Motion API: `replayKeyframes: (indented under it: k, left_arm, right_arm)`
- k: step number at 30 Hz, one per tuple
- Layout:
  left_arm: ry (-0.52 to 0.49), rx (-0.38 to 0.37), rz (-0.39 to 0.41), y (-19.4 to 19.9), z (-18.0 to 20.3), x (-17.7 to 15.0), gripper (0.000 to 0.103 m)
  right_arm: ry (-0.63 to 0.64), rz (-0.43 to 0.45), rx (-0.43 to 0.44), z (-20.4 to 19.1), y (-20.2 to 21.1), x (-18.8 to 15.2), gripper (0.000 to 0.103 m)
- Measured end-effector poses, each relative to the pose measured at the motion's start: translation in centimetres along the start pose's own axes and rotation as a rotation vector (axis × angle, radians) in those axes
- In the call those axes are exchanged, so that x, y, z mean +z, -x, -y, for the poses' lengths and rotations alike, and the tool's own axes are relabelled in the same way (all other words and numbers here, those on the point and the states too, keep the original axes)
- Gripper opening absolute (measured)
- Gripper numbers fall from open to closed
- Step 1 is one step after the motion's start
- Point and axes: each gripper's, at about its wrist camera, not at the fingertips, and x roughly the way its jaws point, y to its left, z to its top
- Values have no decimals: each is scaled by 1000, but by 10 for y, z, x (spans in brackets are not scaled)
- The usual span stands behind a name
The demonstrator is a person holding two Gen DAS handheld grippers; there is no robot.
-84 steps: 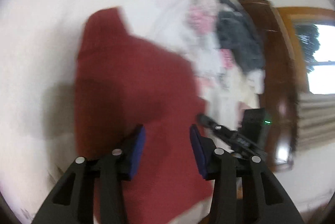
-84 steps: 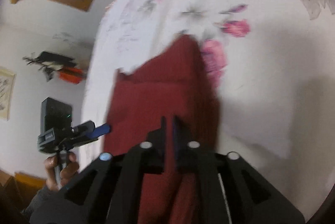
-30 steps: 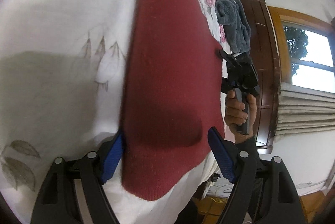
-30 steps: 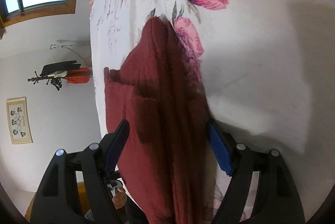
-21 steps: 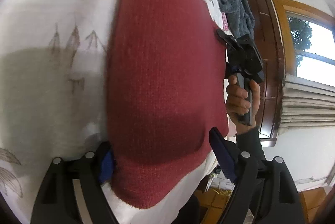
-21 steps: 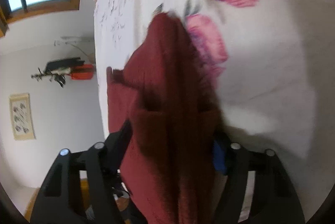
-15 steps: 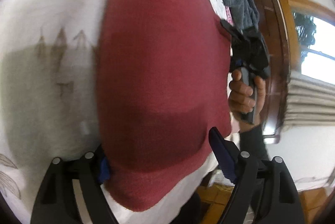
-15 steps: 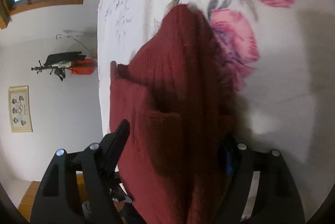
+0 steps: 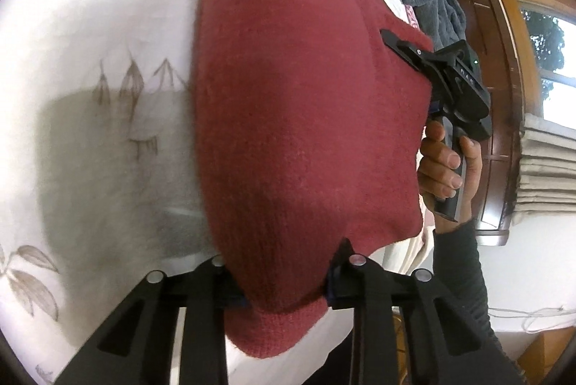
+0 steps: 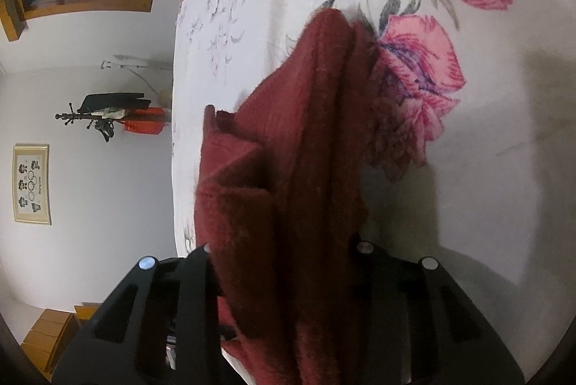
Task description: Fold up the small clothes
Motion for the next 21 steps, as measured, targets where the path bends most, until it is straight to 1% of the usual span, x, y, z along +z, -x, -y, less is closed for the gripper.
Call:
replayKeyframes:
  k: [5,12,17,21]
  left_arm:
    - [-26,11,12,9,10,0,25]
    - [-69,17,38,28,25,-6,24]
    - [-98,18,62,50,31,-24,24]
    - [-104,17,92,73,29,-46,24]
  right_arm:
    - [15,17,3,-13,5,-6,31]
    - [36,40,22,-41,13,-18,31]
    - [52,43,40,-65,14,-33,31]
    - [74,35,65,-89,7,-54,31]
